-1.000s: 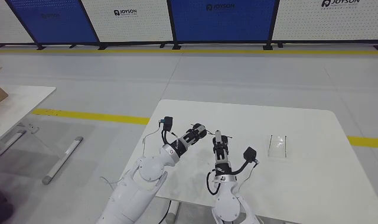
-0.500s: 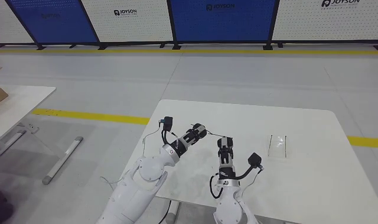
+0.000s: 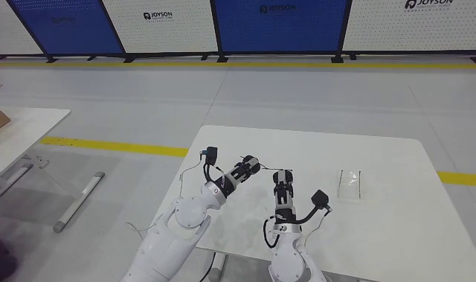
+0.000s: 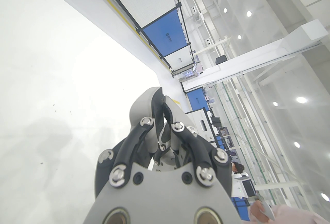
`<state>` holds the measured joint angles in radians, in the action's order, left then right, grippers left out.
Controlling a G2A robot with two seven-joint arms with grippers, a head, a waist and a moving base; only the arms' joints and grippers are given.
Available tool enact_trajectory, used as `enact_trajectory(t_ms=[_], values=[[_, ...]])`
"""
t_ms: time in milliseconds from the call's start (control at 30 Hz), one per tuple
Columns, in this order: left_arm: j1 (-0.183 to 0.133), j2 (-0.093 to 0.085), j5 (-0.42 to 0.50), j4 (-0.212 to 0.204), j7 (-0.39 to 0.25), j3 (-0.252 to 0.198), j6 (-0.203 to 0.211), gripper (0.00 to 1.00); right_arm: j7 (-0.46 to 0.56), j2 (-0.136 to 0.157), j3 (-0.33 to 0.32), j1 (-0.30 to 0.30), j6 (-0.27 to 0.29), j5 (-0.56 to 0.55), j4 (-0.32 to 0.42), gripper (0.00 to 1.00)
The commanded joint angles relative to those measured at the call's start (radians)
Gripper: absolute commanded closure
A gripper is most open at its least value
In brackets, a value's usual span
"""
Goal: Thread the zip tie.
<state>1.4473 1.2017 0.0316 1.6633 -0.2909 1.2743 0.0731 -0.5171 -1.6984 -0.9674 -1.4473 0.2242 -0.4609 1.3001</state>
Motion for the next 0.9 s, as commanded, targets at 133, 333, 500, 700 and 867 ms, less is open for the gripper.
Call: enact_trajectory(t_ms=[133,333,500,700,867], values=[[0.000,0.000,0.000,0.000,0.000,0.000,0.000,1.00,0.022,-0.002,0.005,0.011,-0.019,-0.002,-0.011,1.00],[0.000,0.000,0.000,0.000,0.000,0.000,0.000,1.00,0.034,-0.006,0.011,0.025,-0.034,-0.007,-0.023,1.00],[0.000,0.000,0.000,0.000,0.000,0.000,0.000,1.00,0.032,-0.006,0.011,0.024,-0.038,-0.013,-0.025,1.00],[0.000,0.000,0.000,0.000,0.000,0.000,0.000,1.00,0.025,-0.003,0.009,0.010,-0.049,-0.034,-0.028,0.67],[0.000,0.000,0.000,0.000,0.000,0.000,0.000,1.00,0.011,-0.002,0.015,0.006,-0.051,-0.056,-0.031,0.69]])
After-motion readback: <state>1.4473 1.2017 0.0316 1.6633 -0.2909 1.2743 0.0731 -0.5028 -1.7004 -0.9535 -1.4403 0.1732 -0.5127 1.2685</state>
